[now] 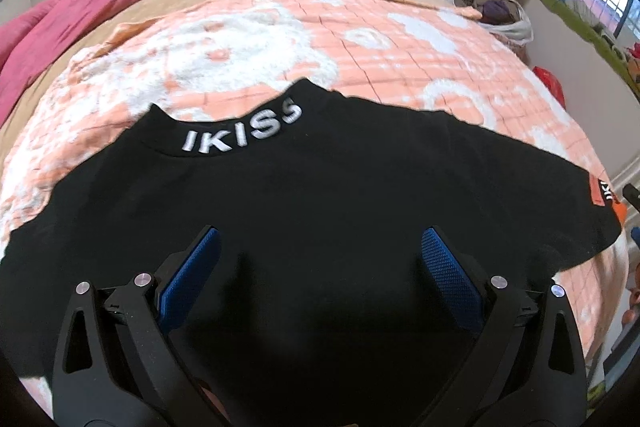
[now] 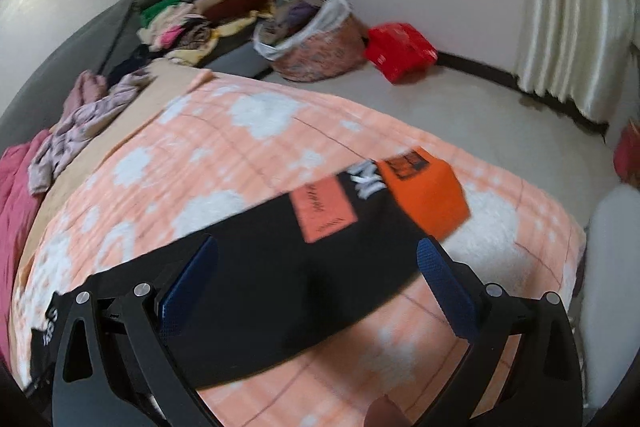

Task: Fold small clothes
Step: 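Grasp the orange-cuffed sleeve end with the right gripper, then carry the sleeve across the sweater body and release it with the right gripper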

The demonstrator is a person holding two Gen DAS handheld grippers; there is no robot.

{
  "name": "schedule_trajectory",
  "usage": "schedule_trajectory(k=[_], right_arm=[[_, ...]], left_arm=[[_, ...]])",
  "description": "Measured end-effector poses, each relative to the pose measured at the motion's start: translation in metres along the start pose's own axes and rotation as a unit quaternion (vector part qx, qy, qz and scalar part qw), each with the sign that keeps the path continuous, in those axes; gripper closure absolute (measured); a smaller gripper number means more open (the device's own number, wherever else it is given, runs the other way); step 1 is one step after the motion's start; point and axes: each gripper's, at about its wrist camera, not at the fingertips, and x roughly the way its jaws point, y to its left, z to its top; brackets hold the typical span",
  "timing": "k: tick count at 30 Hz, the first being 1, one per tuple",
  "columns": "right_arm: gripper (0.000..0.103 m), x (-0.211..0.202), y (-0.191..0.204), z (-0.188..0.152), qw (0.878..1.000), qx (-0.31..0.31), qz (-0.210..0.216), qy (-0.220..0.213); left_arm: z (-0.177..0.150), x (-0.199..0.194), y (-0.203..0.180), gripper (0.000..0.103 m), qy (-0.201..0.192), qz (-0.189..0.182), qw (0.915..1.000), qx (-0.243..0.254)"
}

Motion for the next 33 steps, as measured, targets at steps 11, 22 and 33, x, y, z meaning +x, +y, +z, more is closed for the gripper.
schedule_trajectory(k=[11, 22, 33], right_arm=[[0.004, 0.055, -0.045, 0.005, 0.995, 0.084, 0.034, 0.048], [0.072, 0.061, -0.072, 0.019, 0.983, 0.135, 0.116, 0.035], [0.086, -0.02, 0.012, 0.032, 0.966, 0.01, 0.253, -0.056]], left_arm=[[-0.004, 0.023, -0.001, 0.009, -0.005, 0.01, 0.9999, 0.008], [-0.011, 0.009, 0.014, 0.009, -0.024, 0.003, 0.9997, -0.003], [-0.023, -0.038, 0.041, 0.009, -0.049, -0.01, 0.9978, -0.043]])
